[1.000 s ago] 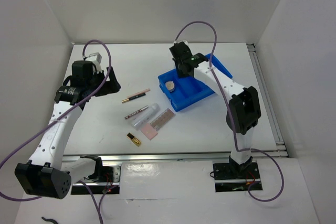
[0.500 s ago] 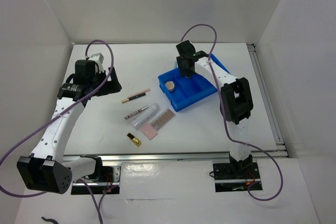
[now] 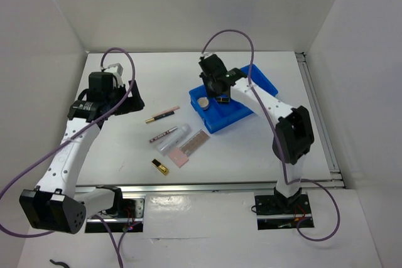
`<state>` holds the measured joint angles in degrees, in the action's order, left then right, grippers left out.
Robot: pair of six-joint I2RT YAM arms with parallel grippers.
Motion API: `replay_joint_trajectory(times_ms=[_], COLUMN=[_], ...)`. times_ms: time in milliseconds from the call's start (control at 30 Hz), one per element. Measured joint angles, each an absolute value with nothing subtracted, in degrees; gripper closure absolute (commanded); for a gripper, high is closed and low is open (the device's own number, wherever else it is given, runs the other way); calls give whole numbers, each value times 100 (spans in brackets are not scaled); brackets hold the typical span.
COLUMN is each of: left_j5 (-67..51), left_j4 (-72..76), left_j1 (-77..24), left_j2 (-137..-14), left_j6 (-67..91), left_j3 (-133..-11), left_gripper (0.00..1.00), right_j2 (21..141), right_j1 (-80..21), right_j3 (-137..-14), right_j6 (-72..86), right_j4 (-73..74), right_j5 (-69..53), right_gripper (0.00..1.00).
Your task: Organize the makeup
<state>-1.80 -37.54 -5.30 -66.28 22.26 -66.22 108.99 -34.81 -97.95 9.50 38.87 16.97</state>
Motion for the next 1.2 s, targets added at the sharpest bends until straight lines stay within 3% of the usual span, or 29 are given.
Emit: replay_joint_trajectory(times_ms=[67,233,367,500,967,1200], left_j5=[-86,486,1208,1778,2346,2414], left_j4=[-3765,-3983,-4296,-4517,-4797,-4807], left_j1=[-530,-537,-537,-537,-537,-537], left_j2=[-6545,-6462,-6436,-6228,-6025,-6025], left_j6=[2226,2408,2956,3470,3795,3795], left_j3=[-6622,-6694,-6829,-6851,-7126,-7126], left_gripper=[5,5,5,5,3,3], right_j2=[10398,9706,9937,10457,11513,11778], right_j1=[-3905,-5448,-6525,-6941,-7081,-7091], right_j3=[-9382,-8694,-8532,-8390,-8401,-8444], right_j6=[1013,1164,1175,1229,1258,1249], right_j4=[3859,3809,3754,3625,2908,2705], right_j5=[1518,913,576,342,423,392], right_gripper=[67,41,31,23,26,49])
